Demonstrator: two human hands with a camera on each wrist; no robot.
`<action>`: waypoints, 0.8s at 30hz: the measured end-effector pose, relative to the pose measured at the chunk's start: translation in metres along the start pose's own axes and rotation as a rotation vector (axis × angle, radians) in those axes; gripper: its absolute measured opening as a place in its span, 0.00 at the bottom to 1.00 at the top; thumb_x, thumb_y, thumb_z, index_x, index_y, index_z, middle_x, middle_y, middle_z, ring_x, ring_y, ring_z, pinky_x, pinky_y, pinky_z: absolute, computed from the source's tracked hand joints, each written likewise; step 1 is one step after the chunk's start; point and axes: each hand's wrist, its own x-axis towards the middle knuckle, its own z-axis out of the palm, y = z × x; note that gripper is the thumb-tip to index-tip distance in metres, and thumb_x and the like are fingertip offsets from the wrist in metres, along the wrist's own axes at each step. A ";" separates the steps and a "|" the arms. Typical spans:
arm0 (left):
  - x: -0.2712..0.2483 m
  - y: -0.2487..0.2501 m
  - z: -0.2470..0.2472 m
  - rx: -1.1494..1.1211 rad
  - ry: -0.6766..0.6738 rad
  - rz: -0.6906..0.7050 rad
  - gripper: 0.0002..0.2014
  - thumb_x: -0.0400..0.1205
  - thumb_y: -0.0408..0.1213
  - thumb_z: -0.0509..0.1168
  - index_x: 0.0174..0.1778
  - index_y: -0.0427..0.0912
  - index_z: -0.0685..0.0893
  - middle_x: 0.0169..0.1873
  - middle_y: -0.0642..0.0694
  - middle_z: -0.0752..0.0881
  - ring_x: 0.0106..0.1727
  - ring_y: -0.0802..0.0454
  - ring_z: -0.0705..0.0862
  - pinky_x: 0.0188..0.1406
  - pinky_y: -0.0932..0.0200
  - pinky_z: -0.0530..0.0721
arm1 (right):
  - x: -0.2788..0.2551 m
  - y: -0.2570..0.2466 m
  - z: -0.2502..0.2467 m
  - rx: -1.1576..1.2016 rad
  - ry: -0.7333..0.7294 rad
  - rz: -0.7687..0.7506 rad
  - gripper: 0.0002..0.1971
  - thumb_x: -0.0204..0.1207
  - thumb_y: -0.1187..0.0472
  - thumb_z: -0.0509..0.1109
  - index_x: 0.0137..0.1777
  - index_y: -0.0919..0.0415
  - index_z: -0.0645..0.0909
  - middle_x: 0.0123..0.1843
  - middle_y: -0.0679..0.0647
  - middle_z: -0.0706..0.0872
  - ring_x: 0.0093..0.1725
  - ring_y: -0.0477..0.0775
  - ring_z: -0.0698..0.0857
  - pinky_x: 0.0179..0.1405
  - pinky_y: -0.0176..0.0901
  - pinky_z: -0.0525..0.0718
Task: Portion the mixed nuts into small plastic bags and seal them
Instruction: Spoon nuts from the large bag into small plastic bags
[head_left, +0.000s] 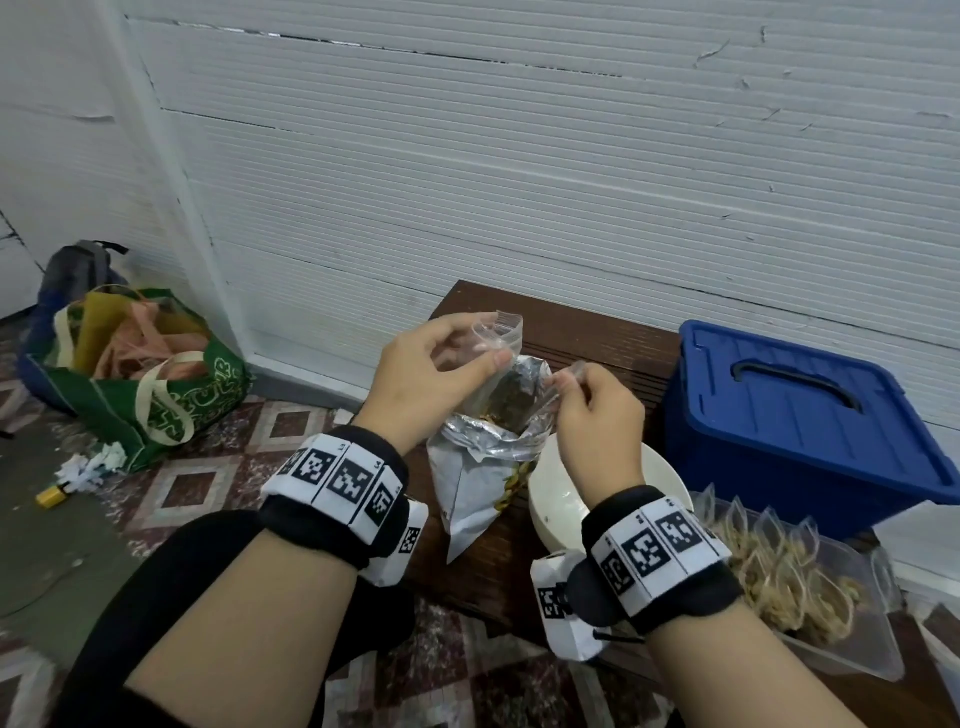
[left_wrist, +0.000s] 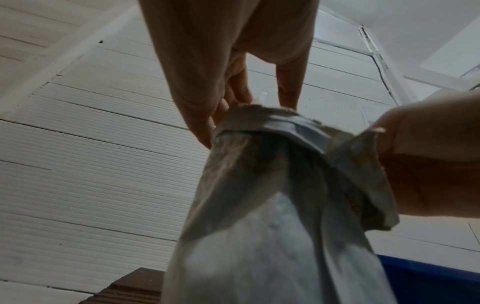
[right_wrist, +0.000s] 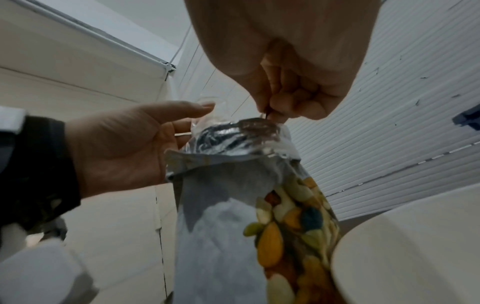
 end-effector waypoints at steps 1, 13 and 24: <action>0.000 0.001 -0.001 -0.007 0.001 -0.003 0.19 0.74 0.43 0.76 0.61 0.53 0.86 0.52 0.52 0.89 0.54 0.61 0.86 0.57 0.62 0.85 | 0.002 -0.001 -0.002 0.028 0.034 0.041 0.10 0.82 0.67 0.62 0.40 0.63 0.81 0.31 0.45 0.78 0.31 0.40 0.75 0.30 0.22 0.71; 0.005 0.026 -0.043 0.445 -0.039 0.120 0.23 0.74 0.47 0.75 0.66 0.57 0.81 0.48 0.65 0.82 0.47 0.71 0.78 0.53 0.70 0.75 | 0.027 0.001 -0.013 0.113 0.170 0.288 0.13 0.83 0.65 0.58 0.52 0.63 0.86 0.49 0.59 0.88 0.34 0.39 0.77 0.25 0.22 0.70; 0.012 0.006 -0.042 0.535 -0.246 -0.014 0.22 0.69 0.53 0.77 0.59 0.58 0.86 0.47 0.62 0.88 0.49 0.69 0.82 0.46 0.73 0.74 | 0.051 -0.015 -0.046 0.128 0.313 0.279 0.14 0.81 0.66 0.58 0.51 0.61 0.86 0.39 0.47 0.85 0.39 0.43 0.79 0.42 0.36 0.73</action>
